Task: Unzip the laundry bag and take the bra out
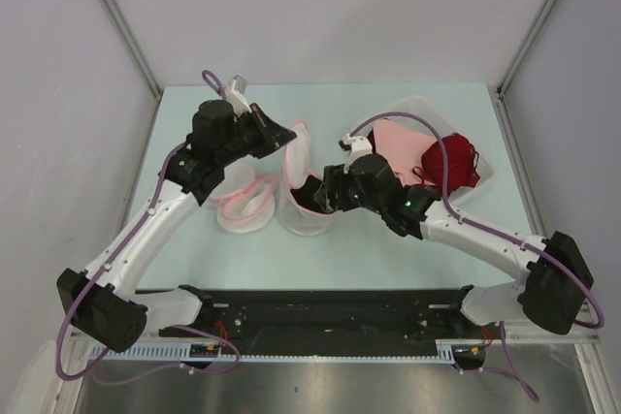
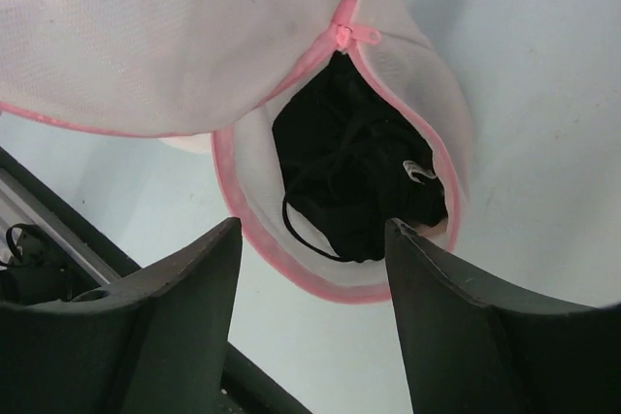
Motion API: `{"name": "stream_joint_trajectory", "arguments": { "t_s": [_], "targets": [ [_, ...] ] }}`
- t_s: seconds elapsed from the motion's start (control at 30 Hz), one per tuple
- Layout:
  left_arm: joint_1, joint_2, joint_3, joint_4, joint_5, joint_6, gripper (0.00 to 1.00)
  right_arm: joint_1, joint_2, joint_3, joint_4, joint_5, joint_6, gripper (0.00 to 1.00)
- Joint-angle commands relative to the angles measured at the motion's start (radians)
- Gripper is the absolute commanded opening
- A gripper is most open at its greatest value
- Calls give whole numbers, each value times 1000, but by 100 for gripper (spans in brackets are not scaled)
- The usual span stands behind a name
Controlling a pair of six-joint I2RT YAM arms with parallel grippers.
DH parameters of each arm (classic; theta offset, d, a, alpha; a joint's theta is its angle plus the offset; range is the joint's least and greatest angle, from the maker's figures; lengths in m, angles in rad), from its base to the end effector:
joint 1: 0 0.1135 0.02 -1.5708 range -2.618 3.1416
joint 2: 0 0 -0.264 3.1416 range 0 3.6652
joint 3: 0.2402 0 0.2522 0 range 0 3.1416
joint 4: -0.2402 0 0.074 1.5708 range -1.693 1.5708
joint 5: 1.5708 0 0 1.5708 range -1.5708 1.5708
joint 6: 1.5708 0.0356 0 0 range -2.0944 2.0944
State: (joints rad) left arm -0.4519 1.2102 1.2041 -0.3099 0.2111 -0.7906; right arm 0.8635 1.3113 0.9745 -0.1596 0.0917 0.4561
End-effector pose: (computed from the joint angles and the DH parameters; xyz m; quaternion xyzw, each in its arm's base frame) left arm 0.2447 -0.1271 0.3852 -0.0747 0.8040 -0.4091 0.4251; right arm 0.1971 0.2256 0.2922 -0.1506 0.8452 0.2822 0.4280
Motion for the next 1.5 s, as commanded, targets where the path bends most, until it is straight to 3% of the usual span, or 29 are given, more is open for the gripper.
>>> {"name": "stream_joint_trajectory", "arguments": {
  "t_s": [0.0, 0.13, 0.2, 0.37, 0.4, 0.43, 0.47, 0.5, 0.53, 0.97, 1.23, 1.47],
  "targets": [
    [-2, -23, -6, 18, -15, -33, 0, -1, 72, 10, 86, 30, 39, 65],
    [-5, -26, -5, 19, -15, -29, 0, -20, 169, 42, 109, -9, 85, 67],
    [-4, -34, -3, 9, -18, -27, 0, -17, 207, 49, 124, -9, 105, 73],
    [-5, -55, -15, 14, -18, -36, 1, -12, 304, 62, 147, 65, 130, 75],
    [-5, -58, -23, 23, -13, -41, 1, -15, 333, 64, 149, 71, 131, 71],
    [-5, -67, -26, 23, -15, -42, 0, -17, 344, 66, 163, 63, 127, 58],
    [-4, -70, -29, 23, -18, -41, 0, -21, 348, 69, 185, 54, 121, 43],
    [-5, -75, -29, 17, -21, -38, 0, -21, 333, 72, 183, 39, 107, 6],
    [-5, -84, -28, 6, -22, -32, 0, -20, 316, 70, 177, 36, 98, 0],
    [39, -80, -11, -150, -139, 99, 0, 49, -93, 79, 85, -35, -23, 0],
    [70, -72, -31, -158, -187, 105, 0, 72, -239, 81, 124, 5, -48, 0],
    [70, -61, -41, -141, -168, 94, 0, 54, -353, 75, 149, 166, -57, 0]
  ]
}}
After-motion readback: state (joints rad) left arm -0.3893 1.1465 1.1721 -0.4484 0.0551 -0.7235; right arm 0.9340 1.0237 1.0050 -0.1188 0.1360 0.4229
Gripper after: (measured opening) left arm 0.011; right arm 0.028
